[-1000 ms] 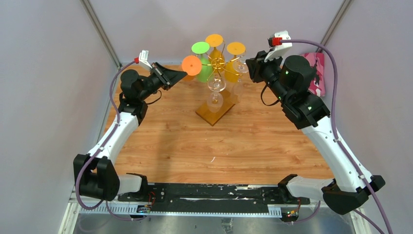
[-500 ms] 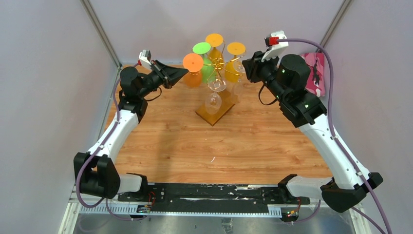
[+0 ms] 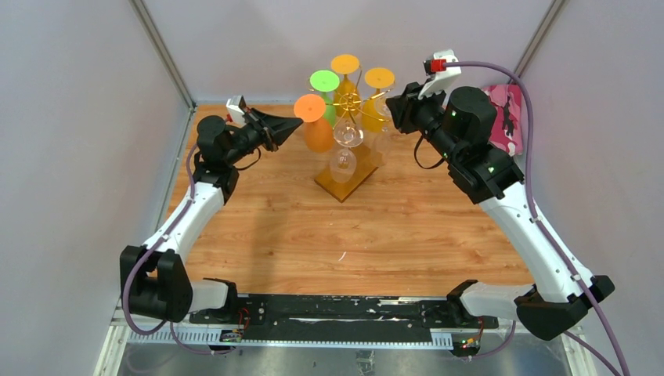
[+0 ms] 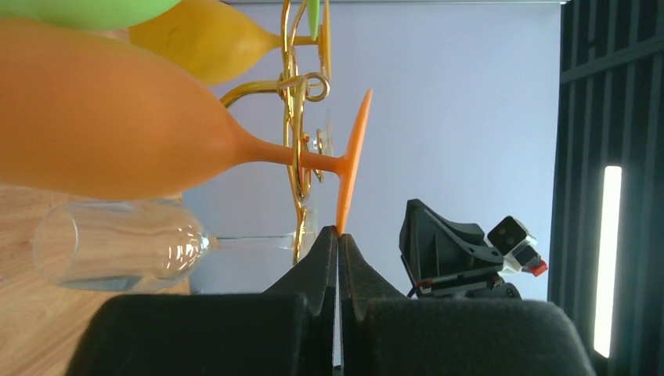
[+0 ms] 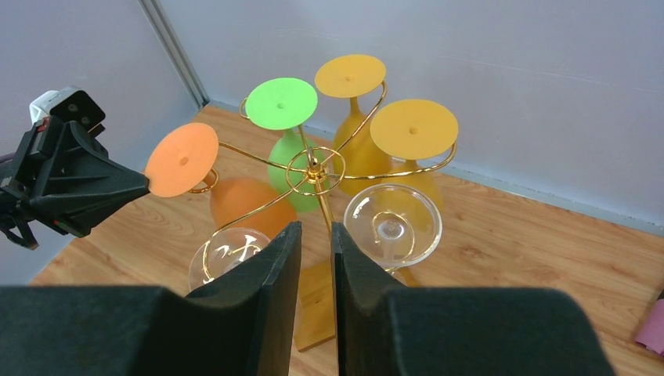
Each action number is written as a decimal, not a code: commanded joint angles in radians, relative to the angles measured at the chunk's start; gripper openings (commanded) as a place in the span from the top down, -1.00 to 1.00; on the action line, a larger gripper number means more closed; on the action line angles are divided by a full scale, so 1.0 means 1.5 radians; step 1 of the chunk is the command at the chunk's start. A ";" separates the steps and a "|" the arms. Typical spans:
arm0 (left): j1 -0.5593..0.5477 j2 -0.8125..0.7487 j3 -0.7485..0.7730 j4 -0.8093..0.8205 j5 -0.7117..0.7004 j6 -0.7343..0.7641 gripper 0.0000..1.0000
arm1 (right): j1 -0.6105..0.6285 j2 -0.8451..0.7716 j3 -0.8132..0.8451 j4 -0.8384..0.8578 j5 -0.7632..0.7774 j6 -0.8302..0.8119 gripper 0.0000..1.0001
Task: Take the wine glass off the wine glass rack
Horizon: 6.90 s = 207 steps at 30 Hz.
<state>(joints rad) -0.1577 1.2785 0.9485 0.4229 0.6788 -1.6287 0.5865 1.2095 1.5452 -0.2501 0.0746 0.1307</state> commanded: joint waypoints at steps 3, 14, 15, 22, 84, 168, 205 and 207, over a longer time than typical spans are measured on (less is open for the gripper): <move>0.000 0.022 0.006 0.036 -0.012 -0.027 1.00 | -0.007 0.003 0.009 0.013 -0.008 0.008 0.49; -0.019 0.078 0.063 0.048 -0.014 -0.024 1.00 | -0.007 0.008 0.003 0.018 -0.009 0.007 0.50; -0.023 0.085 0.070 0.048 -0.011 -0.023 1.00 | -0.007 0.008 0.002 0.019 -0.009 0.008 0.50; -0.058 0.089 0.091 0.050 -0.017 -0.024 1.00 | -0.007 0.008 0.000 0.020 -0.007 0.008 0.50; -0.045 -0.109 0.201 0.462 0.335 0.021 1.00 | -0.116 -0.153 -0.169 0.237 -0.554 0.064 -0.16; -0.033 0.154 0.583 -0.841 -0.668 0.815 0.45 | -0.271 0.221 0.376 -0.467 -0.040 -0.065 1.00; -0.034 0.191 0.522 -0.718 -0.532 0.885 0.48 | -0.422 0.723 0.545 -0.627 -0.134 -0.206 0.52; -0.034 0.196 0.528 -0.717 -0.520 0.884 0.47 | -0.422 0.705 0.523 -0.614 -0.141 -0.201 0.39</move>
<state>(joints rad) -0.2054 1.5448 1.7313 -0.6739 -0.1368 -0.3168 -0.0353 2.3066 2.3878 -1.1603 -0.1127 -0.1509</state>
